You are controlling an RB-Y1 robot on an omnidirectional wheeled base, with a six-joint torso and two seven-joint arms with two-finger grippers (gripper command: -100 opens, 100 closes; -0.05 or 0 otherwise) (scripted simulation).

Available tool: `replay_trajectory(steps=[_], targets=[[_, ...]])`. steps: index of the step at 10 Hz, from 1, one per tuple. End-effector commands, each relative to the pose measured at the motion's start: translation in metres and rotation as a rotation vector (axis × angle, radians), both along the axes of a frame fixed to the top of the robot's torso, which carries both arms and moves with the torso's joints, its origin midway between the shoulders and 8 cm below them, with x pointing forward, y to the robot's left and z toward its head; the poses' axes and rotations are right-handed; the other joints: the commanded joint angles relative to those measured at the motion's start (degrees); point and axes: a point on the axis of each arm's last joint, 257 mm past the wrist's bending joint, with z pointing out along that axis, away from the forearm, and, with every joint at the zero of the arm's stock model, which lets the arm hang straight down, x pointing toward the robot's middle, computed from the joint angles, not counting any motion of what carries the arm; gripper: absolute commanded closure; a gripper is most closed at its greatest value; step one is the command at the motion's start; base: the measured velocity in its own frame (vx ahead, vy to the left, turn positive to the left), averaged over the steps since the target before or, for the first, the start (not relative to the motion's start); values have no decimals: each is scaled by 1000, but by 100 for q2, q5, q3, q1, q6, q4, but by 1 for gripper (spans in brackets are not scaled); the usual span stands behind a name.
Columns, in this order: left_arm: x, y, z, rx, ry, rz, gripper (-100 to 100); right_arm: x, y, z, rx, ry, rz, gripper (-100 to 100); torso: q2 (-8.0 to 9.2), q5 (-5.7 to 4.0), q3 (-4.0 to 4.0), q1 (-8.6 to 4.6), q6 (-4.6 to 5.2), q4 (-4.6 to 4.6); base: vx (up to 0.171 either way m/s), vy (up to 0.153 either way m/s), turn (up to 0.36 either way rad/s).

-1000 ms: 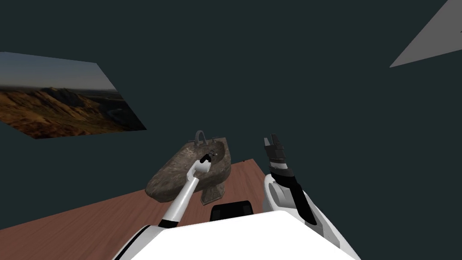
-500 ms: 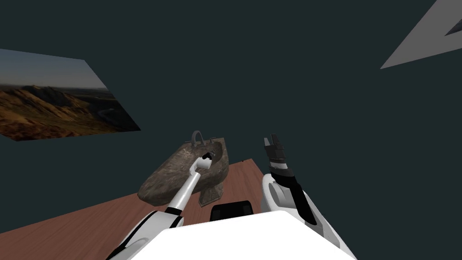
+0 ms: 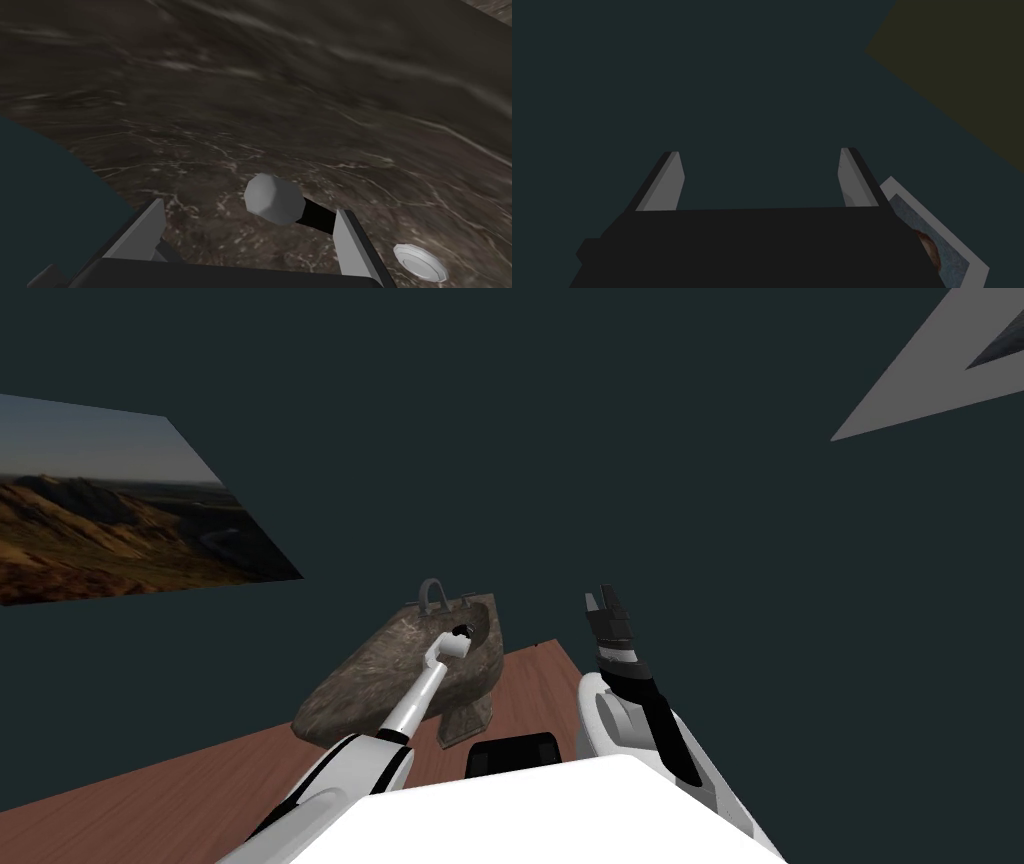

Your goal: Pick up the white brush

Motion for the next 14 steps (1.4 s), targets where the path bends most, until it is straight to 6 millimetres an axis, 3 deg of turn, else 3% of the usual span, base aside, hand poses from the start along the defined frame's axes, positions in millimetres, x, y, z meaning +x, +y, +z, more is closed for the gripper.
replay_trajectory(steps=[1, 5, 6, 7, 8, 11, 12, 14], targets=[[-2, 9, -7, 33, 49, 6, -100, 0, 0, 0, 0, 0, 0, 0, 0, 0, 0, 0, 0, 0, 6, -35, -34], [-5, 31, -14, 102, 134, 24, -100, 0, 0, 0, 0, 0, 0, 0, 0, -1, 0, -2, 0, 0, 7, -35, -23], [-4, 28, -13, 90, 118, 20, -100, 0, 0, 0, 0, 0, 0, 0, 0, 0, 0, -1, 0, 0, 3, -14, -3], [-5, 29, -13, 92, 123, 20, 0, 0, 0, 0, 0, 0, 0, 0, 2, 1, 1, 5, -1, 0, 0, 0, 0], [-8, 32, -22, 92, 123, 23, -100, 0, 0, 0, 0, 0, 0, 0, 3, 2, 2, 9, -1, 0, 47, -7, -28], [-10, 34, -28, 92, 125, 25, -100, 0, 0, 0, 0, 0, 0, 0, -27, 3, -16, 13, -2, -6, 68, 2, -10], [-10, 34, -28, 92, 123, 25, 100, 0, 0, 0, 0, 0, 0, 0, -16, 4, -11, 13, 0, -5, 5, 2, 8], [-11, 35, -29, 92, 126, 27, 100, 0, 0, 0, 0, 0, 0, 0, -7, 6, -4, 11, 6, -2, 0, 0, 0]])
